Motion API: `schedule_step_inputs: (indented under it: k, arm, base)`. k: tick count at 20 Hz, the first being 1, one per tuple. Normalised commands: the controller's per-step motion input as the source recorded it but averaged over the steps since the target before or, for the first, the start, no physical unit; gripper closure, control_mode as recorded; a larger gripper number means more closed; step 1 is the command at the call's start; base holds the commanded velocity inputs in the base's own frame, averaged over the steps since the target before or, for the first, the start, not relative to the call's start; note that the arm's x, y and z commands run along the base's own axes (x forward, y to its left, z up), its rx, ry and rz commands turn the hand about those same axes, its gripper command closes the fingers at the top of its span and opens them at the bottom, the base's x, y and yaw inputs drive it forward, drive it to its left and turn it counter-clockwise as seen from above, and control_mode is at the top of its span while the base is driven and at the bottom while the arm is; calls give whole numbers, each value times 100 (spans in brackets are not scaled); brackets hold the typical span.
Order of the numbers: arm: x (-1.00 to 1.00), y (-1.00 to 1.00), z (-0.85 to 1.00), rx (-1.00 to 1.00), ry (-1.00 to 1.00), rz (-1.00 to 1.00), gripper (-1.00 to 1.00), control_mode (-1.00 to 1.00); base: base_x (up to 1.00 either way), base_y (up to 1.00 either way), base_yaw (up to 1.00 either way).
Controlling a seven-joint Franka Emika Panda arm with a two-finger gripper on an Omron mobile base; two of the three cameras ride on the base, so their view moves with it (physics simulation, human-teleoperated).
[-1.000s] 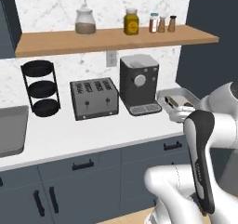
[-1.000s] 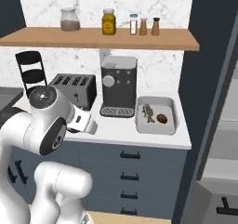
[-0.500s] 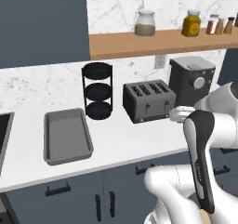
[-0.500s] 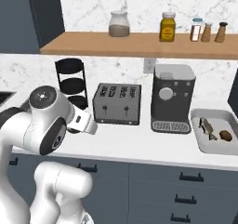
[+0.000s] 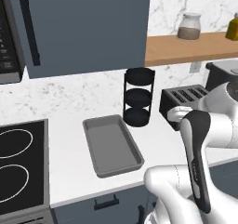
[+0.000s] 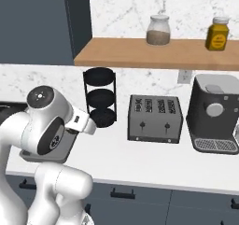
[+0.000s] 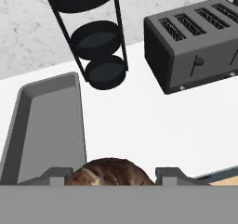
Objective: Place one mushroom and one fish in each tupperware on the nearby counter, to pack two identical lunches.
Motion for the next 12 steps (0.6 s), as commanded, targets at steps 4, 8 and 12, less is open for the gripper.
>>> schedule_step_inputs:
  k: [4,8,12]
  arm:
    - [13,25,-22,-6,4,0,100,-100]
    - [62,100,-79,-15,18,0,100,-100]
    - [66,97,-71,-7,18,0,100,-100]
  base:
    - [43,75,0]
    - [0,0,0]
    - [0,0,0]
